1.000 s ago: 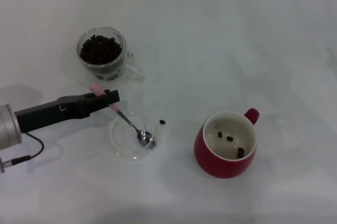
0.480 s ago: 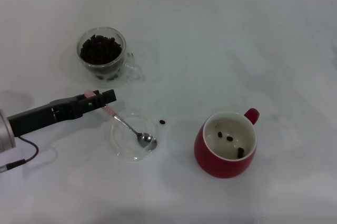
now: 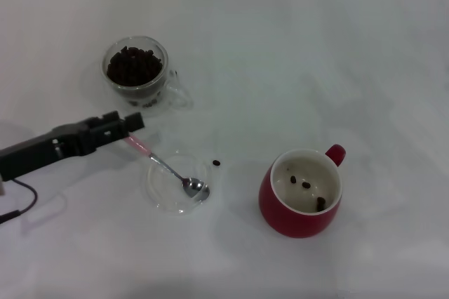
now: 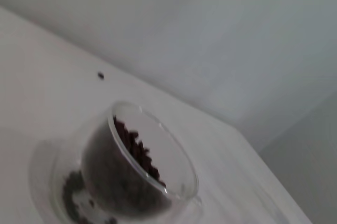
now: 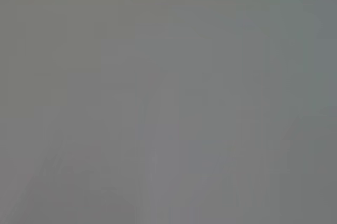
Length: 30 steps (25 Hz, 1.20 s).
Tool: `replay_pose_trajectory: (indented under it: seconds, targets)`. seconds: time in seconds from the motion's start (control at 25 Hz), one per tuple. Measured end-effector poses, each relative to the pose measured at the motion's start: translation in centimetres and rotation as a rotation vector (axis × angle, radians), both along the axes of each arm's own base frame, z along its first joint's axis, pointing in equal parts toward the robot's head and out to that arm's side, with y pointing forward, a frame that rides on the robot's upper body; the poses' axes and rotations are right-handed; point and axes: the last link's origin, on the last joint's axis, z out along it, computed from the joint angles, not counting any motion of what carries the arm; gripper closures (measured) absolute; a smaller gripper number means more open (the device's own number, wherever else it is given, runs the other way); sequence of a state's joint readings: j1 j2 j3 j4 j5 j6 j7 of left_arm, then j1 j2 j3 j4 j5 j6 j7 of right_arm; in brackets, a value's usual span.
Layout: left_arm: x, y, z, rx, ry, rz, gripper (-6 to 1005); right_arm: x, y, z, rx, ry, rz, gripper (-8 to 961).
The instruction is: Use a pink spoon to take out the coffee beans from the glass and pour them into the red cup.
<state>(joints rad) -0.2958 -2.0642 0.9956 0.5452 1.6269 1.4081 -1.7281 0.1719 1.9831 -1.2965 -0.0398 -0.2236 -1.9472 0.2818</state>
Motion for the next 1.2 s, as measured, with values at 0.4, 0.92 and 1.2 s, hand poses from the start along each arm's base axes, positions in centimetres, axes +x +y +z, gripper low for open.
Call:
replay_pose_trajectory:
  seconds: [0.4,0.92,1.2]
  targets:
    - [-1.7,-1.2,1.5,0.076,0.011,0.017,127,-0.8,-0.4,-0.3,0.062,0.017,0.031,196]
    - [-3.3,-2.1,6.7,0.441,0.07,-0.137,129,-2.4,-1.2,-0.6,0.042,0.038,0.166,196]
    - [-3.8,-0.5,9.4,0.672,0.183,-0.183,139,-3.2,-1.5,-1.5,-0.03,0.049,0.223,196]
